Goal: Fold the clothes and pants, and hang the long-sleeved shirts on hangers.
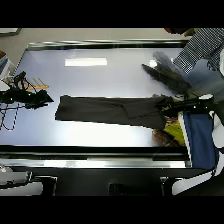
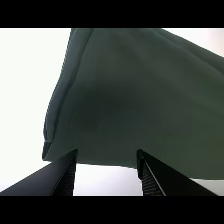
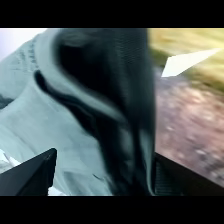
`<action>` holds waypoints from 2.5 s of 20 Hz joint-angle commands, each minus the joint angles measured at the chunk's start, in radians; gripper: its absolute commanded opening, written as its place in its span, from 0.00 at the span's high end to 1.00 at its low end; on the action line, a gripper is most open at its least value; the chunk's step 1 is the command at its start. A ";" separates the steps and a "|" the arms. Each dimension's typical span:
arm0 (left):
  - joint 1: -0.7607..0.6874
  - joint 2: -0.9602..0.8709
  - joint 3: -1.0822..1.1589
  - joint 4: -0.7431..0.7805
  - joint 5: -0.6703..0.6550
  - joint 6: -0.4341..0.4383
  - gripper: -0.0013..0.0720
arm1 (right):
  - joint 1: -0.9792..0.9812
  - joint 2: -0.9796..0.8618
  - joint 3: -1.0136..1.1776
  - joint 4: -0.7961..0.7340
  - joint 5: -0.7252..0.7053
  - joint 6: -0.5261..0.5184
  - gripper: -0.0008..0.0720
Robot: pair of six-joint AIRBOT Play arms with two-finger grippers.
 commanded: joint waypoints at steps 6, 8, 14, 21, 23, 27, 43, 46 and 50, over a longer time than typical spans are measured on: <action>0.000 0.001 0.000 0.006 -0.013 0.000 0.40 | 0.089 0.005 -0.001 -0.032 -0.045 0.063 0.84; -0.004 0.001 0.000 0.004 -0.031 -0.001 0.82 | 0.089 0.053 0.000 -0.040 -0.040 0.088 0.94; -0.158 -0.069 -0.004 -0.257 0.048 -0.018 0.96 | 0.089 0.203 0.139 -0.218 0.146 0.275 0.94; -0.623 -0.287 0.001 -0.565 0.432 -0.143 0.96 | 0.089 0.291 0.386 -0.312 0.334 0.405 0.94; -0.734 -0.338 0.003 -0.680 0.509 -0.143 0.96 | 0.089 0.299 0.467 -0.331 0.379 0.428 0.94; -0.890 -0.458 0.146 -0.725 0.526 -0.175 0.96 | 0.089 0.300 0.614 -0.380 0.454 0.431 0.94; -0.945 -0.758 0.658 -0.633 0.281 -0.402 0.97 | 0.090 0.305 0.663 -0.357 0.403 0.417 0.94; -0.827 -0.635 0.658 -0.395 0.096 -0.400 0.97 | 0.143 0.299 0.663 -0.320 0.390 0.418 0.94; -0.643 -0.396 0.658 -0.060 -0.131 -0.386 0.97 | 0.324 0.286 0.663 -0.336 0.332 0.466 0.94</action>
